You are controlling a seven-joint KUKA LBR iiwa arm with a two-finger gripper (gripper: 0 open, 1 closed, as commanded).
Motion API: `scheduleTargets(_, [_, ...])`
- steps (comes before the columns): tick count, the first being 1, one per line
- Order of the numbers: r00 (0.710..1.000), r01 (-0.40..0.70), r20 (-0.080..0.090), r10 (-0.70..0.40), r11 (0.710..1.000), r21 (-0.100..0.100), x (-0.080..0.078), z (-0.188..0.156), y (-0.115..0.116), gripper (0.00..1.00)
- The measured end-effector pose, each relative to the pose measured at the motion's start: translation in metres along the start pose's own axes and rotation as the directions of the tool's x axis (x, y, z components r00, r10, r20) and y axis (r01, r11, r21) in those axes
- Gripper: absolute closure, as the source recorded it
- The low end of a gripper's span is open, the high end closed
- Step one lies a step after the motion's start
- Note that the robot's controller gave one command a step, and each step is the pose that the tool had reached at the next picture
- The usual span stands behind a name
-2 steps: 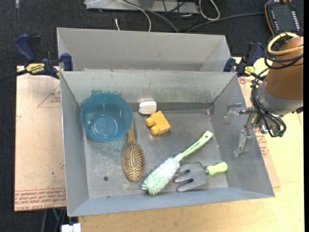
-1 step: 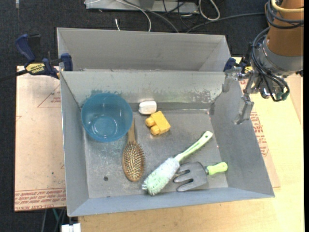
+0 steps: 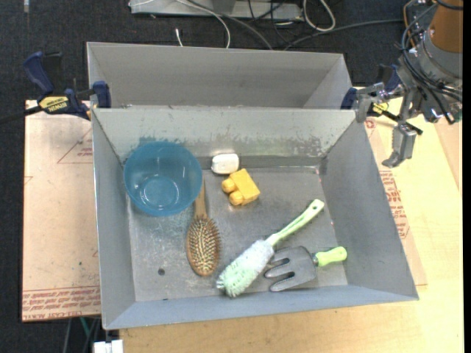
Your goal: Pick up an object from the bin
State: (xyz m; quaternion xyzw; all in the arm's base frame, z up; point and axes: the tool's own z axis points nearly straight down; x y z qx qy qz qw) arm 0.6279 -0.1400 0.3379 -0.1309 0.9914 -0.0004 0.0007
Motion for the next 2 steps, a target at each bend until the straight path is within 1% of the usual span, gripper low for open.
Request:
scheduleTargets(1, [0.826, -0.563, 0.012, 0.563, 0.826, -0.008, 0.1018, -0.0525, 0.0884, 1.0])
scheduleTargets(2, [0.826, -0.564, 0.012, 0.564, 0.826, -0.008, 0.1014, -0.0511, 0.0876, 1.0])
